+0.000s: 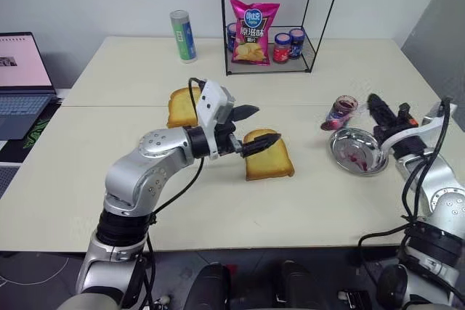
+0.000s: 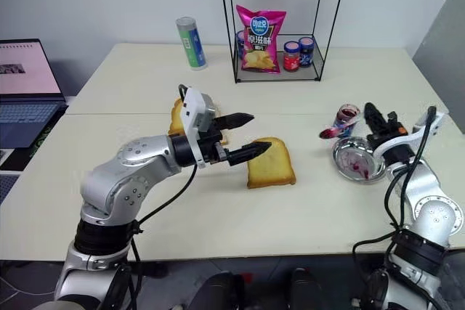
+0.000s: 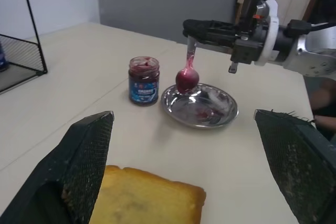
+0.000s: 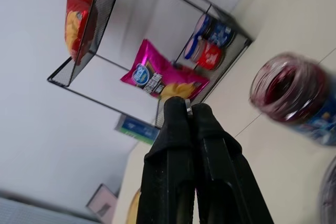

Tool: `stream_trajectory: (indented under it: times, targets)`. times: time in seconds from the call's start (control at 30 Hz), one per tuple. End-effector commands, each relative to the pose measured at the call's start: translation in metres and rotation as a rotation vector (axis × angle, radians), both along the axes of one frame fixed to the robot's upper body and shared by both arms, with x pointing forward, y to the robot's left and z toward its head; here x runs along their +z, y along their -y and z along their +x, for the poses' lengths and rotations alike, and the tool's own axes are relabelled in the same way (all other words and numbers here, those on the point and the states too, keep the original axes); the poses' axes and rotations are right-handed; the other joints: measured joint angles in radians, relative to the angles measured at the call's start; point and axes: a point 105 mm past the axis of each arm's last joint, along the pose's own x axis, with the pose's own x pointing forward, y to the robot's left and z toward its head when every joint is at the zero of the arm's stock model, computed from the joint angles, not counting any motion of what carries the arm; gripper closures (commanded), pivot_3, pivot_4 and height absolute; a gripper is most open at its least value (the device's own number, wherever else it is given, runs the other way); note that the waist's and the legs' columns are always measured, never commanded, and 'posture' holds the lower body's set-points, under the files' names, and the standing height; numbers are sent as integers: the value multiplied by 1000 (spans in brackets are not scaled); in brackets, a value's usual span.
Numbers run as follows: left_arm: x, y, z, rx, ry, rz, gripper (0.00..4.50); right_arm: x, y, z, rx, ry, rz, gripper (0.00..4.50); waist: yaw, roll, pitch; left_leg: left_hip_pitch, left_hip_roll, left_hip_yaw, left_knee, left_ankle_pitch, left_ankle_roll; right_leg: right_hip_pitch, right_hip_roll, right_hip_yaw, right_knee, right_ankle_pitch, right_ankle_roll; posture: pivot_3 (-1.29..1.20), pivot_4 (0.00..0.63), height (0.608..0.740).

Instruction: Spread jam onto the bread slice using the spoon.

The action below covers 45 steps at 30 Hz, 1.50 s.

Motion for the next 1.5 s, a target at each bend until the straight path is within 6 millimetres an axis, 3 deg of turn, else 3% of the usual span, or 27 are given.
stream_trajectory:
  times: [0.03,0.13,0.37,0.53,0.77,1.0,1.17,1.3,1.5]
  targets:
    - [5,-20,-12,0,0,23,0,12,-43,-3,128,49,31,4470,-3,0,0,0,0,0,0,0,0,0,0,0,0,0,0,0,150,740]
    - [-11,-38,-28,-5,-55,112,0,11,-76,0,198,49,18,4470,-14,1,0,1,2,1,-1,0,0,-1,1,1,0,0,0,0,150,740]
    - [-31,-61,-40,64,-103,202,0,-2,-98,11,181,45,-215,4470,3,1,0,0,2,0,0,0,-1,-1,1,0,-1,-2,-3,0,150,740]
    - [-35,-54,-42,78,-96,173,0,-5,-109,18,169,110,-436,4470,2,1,0,0,2,0,0,0,-1,-1,0,0,-1,-3,-7,0,150,740]
    - [-32,-51,-39,91,-81,154,0,-7,-120,23,188,172,-552,4470,0,1,0,0,4,0,-1,-1,-1,-2,2,-1,0,-2,-4,0,150,740]
    - [-31,-48,-39,81,-80,151,0,-2,-145,19,250,287,-666,4470,0,1,0,0,4,0,-1,-1,-1,-2,3,-1,0,-1,-4,0,150,740]
    - [-30,-46,-38,75,-74,155,0,-9,-159,12,289,391,-867,4470,0,1,0,0,4,0,-1,-1,-1,-2,3,0,-1,-1,-4,0,150,740]
    - [-31,-47,-37,76,-73,158,0,-12,-158,12,278,414,-924,4470,0,1,0,0,4,0,-1,-1,-1,-2,3,-1,0,-1,-4,0,150,740]
    - [-31,-48,-35,73,-70,162,0,-3,-135,22,180,427,-985,4470,1,1,0,0,4,0,0,0,-2,-1,3,-1,0,-1,-4,0,150,740]
